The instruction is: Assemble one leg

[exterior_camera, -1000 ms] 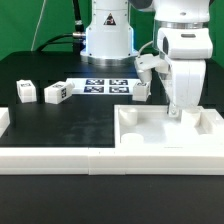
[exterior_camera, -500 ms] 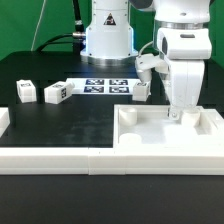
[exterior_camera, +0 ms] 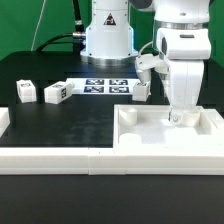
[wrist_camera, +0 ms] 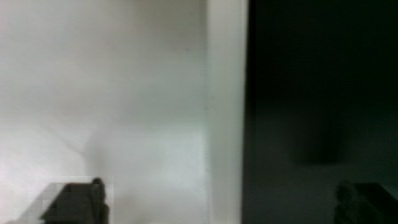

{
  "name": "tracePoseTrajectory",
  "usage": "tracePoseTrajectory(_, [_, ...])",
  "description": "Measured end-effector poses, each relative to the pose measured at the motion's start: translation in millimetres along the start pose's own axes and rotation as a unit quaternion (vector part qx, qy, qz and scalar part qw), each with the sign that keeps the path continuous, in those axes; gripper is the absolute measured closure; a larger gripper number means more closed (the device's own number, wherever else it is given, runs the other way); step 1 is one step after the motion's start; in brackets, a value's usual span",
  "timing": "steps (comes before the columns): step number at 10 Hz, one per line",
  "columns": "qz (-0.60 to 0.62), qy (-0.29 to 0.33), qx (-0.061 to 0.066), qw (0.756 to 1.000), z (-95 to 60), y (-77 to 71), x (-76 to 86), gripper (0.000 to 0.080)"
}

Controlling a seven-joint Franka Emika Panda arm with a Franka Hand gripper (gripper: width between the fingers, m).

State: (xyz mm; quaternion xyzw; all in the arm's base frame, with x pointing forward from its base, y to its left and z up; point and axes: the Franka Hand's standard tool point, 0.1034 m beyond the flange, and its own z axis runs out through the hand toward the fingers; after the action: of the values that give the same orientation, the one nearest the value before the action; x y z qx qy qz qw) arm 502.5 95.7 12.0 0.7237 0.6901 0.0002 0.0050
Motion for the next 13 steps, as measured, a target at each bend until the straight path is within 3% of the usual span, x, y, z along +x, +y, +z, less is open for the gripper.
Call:
tracePoseTrajectory(3, [0.008, 0.000, -0.001, 1.000, -2.0, -0.7, 1.2, 0.0151])
tracePoseTrajectory(8, [0.054, -0.006, -0.026, 0.998, -59.7, -28.6, 15.6, 0.0151])
tracePoseTrajectory(11, [0.080, -0.005, -0.021, 0.997, -53.1, -29.0, 14.4, 0.0151])
tracePoseTrajectory(13, [0.196, 0.000, -0.019, 0.980, -52.8, -29.5, 15.7, 0.0151])
